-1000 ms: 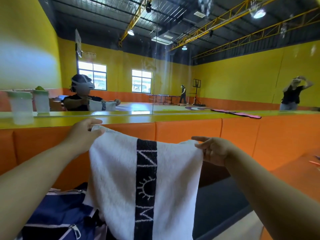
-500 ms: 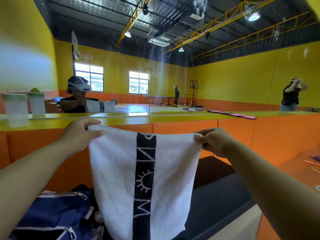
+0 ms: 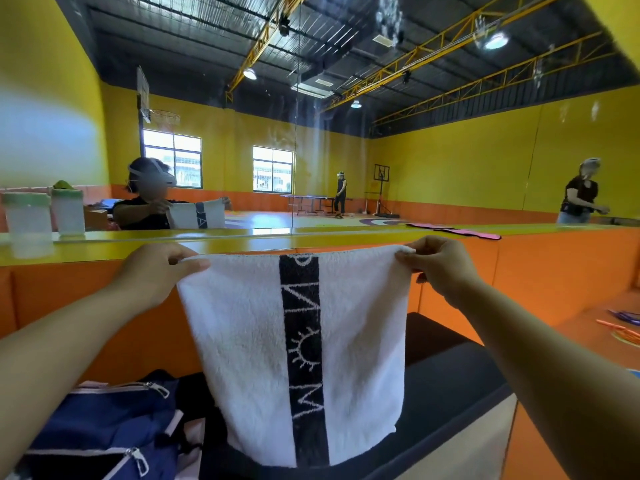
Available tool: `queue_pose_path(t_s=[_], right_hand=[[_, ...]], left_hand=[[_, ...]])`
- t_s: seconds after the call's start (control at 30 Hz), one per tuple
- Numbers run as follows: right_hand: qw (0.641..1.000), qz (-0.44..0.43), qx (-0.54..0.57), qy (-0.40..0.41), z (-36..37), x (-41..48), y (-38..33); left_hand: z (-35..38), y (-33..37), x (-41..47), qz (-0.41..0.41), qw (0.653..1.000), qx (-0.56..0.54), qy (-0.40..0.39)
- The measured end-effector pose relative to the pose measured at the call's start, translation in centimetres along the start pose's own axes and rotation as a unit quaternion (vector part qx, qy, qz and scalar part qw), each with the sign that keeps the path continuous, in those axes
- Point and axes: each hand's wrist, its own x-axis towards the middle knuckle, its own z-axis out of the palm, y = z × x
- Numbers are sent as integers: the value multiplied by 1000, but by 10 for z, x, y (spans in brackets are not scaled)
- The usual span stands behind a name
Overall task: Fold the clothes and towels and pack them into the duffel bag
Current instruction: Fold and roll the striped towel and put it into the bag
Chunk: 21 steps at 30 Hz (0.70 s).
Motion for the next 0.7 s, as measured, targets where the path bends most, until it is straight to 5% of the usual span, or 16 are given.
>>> queue_pose_path(t_s=[0.3, 0.7], right_hand=[[998, -40, -17, 34, -20, -17, -11], [993, -86, 24, 74, -33, -44, -31]], left_hand=[[-18, 17, -17, 5, 998, -29, -59], [-50, 30, -24, 81, 997, 7, 15]])
